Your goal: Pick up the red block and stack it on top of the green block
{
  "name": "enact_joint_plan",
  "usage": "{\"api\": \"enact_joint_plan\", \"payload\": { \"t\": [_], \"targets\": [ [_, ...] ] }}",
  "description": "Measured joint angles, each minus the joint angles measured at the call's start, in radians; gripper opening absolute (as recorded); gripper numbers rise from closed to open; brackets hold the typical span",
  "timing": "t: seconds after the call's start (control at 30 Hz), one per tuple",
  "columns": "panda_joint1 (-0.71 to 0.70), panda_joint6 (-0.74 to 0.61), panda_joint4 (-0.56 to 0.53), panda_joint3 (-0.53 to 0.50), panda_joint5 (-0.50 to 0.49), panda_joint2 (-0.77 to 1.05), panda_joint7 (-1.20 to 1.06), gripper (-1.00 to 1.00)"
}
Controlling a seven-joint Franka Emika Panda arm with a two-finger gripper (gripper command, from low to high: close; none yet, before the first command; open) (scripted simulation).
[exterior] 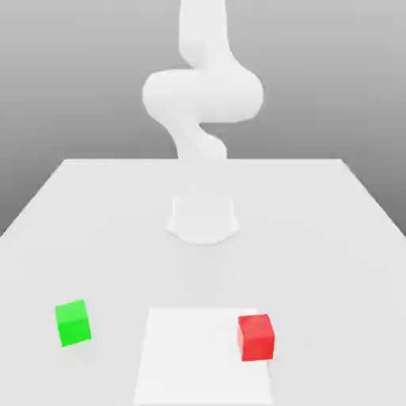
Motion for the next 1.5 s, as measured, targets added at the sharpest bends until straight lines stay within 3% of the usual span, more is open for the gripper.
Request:
{"api": "enact_joint_plan", "payload": {
  "t": [0.67,0.87,0.9,1.13,1.33,1.5],
  "targets": [
    [0.081,0.396,-0.346,0.103,-0.018,0.733,0.097,0.0],
    [0.111,0.57,-0.336,0.061,-0.083,0.951,0.149,0.0],
    [0.118,0.594,-0.332,0.053,-0.091,0.979,0.155,-1.0],
    [0.118,0.597,-0.331,0.053,-0.095,0.983,0.158,-1.0],
    [0.093,0.437,-0.359,0.08,-0.032,0.795,0.107,-1.0],
    [-0.121,0.373,-0.353,-0.015,-0.028,0.735,-0.029,-1.0]
  ]
}}
